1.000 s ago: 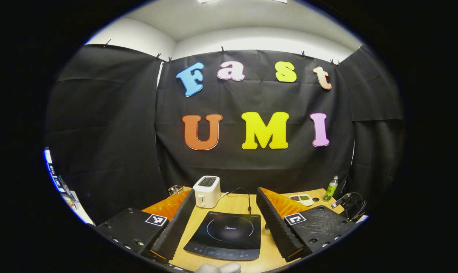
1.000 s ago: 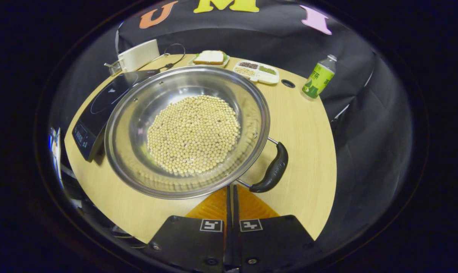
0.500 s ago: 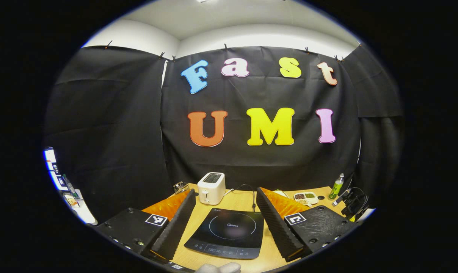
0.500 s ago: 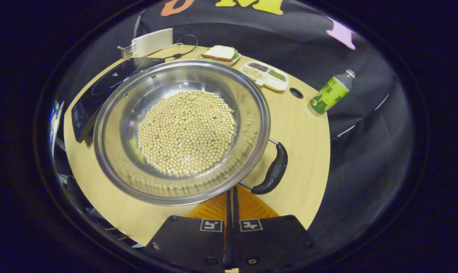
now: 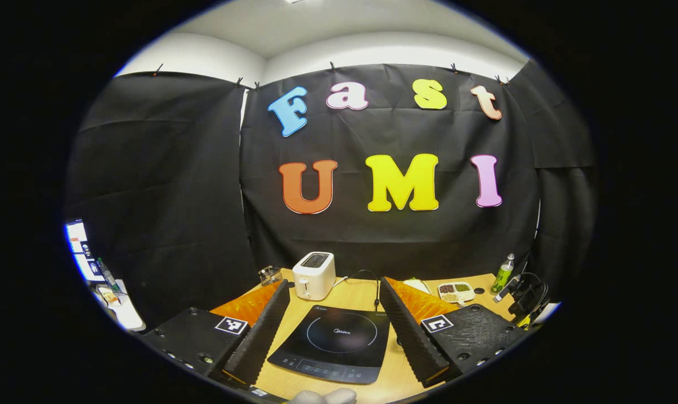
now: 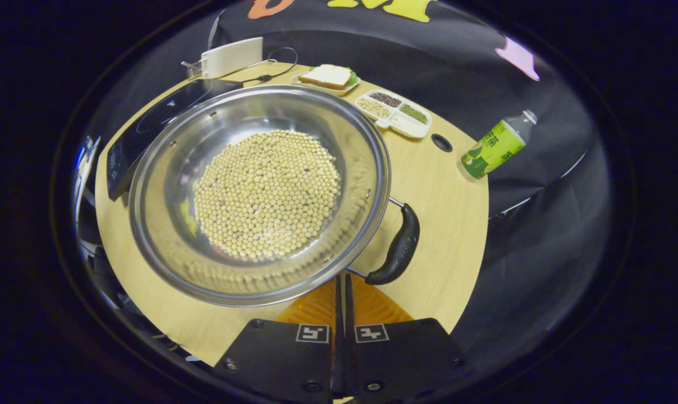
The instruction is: First push the handle of the pot to place it horizontally, then grasp the pot with both hands and set it on the induction cooktop.
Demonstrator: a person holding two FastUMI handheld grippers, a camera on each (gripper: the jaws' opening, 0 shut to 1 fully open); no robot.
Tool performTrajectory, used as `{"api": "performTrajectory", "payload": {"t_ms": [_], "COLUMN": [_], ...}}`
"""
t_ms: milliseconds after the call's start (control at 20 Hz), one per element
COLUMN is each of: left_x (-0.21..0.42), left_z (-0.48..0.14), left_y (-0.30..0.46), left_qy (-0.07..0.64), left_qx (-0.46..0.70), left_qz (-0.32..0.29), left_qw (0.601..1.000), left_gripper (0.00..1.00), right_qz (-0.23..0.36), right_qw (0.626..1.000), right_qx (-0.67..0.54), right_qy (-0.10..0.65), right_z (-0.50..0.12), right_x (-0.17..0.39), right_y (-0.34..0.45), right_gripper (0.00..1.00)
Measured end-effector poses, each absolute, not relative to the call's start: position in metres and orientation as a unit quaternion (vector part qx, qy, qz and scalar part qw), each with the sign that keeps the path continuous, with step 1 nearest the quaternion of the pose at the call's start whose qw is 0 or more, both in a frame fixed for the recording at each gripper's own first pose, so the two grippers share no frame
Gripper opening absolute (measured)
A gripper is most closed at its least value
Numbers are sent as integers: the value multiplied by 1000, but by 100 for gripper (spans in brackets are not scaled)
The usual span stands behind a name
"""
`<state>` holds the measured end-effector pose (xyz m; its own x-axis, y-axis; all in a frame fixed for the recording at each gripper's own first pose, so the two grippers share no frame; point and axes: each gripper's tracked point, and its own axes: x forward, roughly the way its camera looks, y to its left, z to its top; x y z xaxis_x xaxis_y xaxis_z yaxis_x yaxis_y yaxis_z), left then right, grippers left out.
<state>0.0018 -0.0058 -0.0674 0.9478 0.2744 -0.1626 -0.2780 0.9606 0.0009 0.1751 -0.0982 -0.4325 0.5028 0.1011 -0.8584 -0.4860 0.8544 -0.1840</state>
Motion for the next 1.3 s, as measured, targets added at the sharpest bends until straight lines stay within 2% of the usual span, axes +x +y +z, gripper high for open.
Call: {"api": "performTrajectory", "payload": {"t_ms": [50,250,400,450,500,600,750,850,900,1000,1050,1100,1250,1300], "left_x": [4,14,29,34,40,51,69,82,89,103,110,116,131,135], "left_z": [-71,-81,-96,-100,-108,-124,-143,-164,-173,-195,-206,-216,-252,-265], "left_y": [-8,-21,-36,-40,-46,-58,-81,-90,-96,-109,-117,-123,-133,-136], "left_qy": [84,88,93,95,97,105,110,128,134,153,163,172,202,211], "left_qx": [-10,-11,-13,-13,-14,-17,-32,-27,-26,-24,-26,-31,-31,-30], "left_qz": [141,130,108,98,89,68,26,19,16,6,-1,-6,-7,-6], "left_qw": [986,988,990,991,991,992,993,991,991,988,986,985,979,977], "left_gripper": [96,96,96,96,96,96,97,97,97,97,97,97,97,97], "right_qz": [173,152,127,119,109,97,81,67,65,66,65,65,71,74], "right_qw": [846,871,889,891,897,914,931,940,943,947,949,951,948,946], "right_qx": [-200,-177,-166,-162,-151,-115,-78,-66,-60,-48,-47,-44,-29,-22], "right_qy": [462,432,407,406,401,376,348,327,319,309,304,300,309,314], "right_z": [-431,-419,-410,-407,-403,-386,-366,-351,-344,-334,-331,-329,-339,-344], "right_x": [176,177,179,177,178,181,179,182,181,184,187,191,202,206], "right_y": [-99,-111,-130,-137,-145,-150,-155,-156,-154,-149,-146,-143,-130,-125], "right_gripper": [0,1,6,14,14,36,82,86,82,82,86,82,82,87]}}
